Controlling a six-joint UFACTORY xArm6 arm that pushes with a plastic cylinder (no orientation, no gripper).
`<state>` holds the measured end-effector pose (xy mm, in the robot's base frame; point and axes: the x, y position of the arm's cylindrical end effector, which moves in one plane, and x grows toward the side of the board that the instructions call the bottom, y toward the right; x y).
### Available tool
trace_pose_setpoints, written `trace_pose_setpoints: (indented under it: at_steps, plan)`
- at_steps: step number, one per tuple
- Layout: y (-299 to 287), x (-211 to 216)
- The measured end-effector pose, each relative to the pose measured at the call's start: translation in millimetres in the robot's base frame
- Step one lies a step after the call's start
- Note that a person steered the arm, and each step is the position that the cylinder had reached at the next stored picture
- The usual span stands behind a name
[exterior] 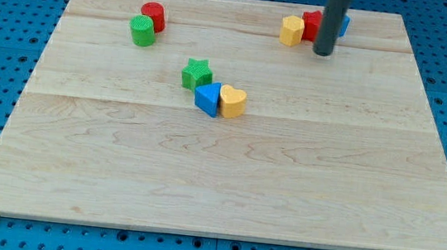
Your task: Push the red star with blue cube into the yellow hexagon
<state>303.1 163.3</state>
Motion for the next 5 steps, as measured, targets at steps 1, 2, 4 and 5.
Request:
trace_pose_setpoints:
  at_steps: [1,2,4,5]
  plan:
    - [27.6,-41.5]
    - [31.7,-80.0]
    - [51.4,-110.4]
    - [-0.1,-66.2]
